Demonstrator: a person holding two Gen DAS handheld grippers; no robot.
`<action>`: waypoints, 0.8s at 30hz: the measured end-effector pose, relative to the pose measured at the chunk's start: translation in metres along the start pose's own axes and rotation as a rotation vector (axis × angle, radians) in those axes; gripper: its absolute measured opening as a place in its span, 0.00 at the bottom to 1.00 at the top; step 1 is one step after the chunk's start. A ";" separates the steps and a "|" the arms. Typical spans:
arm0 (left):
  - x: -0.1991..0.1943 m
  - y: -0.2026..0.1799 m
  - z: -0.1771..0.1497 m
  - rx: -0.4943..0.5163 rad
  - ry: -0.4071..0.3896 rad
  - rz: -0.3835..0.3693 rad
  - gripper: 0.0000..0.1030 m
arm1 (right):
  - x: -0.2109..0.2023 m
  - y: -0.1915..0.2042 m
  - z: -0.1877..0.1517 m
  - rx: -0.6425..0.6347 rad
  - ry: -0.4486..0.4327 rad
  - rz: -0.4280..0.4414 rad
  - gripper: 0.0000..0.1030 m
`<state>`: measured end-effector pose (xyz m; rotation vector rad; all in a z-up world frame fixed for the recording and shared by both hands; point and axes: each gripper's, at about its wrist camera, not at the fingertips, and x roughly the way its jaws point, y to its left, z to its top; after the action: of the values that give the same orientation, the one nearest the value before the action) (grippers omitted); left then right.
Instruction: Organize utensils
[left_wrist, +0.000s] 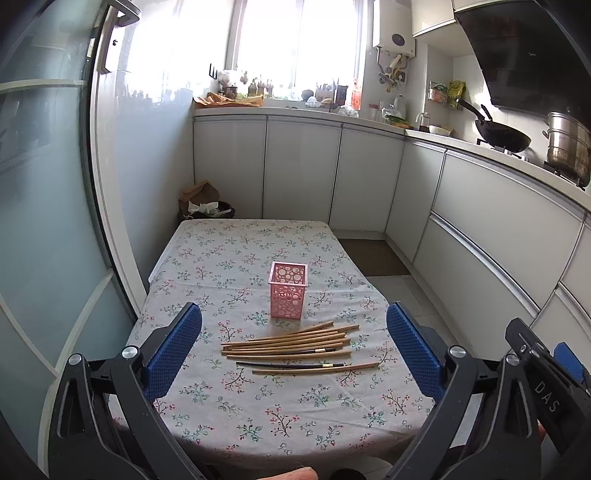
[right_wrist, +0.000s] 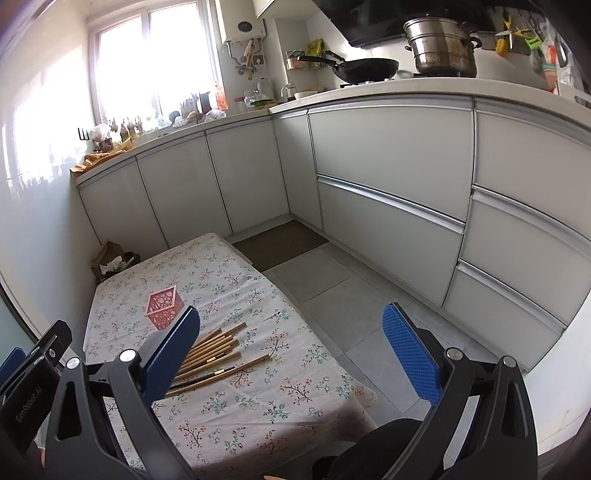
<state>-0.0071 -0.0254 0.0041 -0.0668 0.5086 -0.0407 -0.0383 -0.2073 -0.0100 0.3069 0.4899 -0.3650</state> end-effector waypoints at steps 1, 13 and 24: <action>0.000 0.000 0.000 0.000 0.001 -0.001 0.93 | 0.000 0.000 0.000 0.000 0.001 0.000 0.94; 0.003 0.003 0.000 -0.001 0.009 0.000 0.93 | 0.003 0.000 0.001 0.001 0.008 0.002 0.94; 0.004 0.003 -0.001 0.004 0.016 0.003 0.93 | 0.004 0.000 -0.001 0.003 0.011 0.003 0.94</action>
<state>-0.0039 -0.0230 0.0013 -0.0618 0.5242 -0.0393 -0.0352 -0.2084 -0.0130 0.3122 0.5001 -0.3615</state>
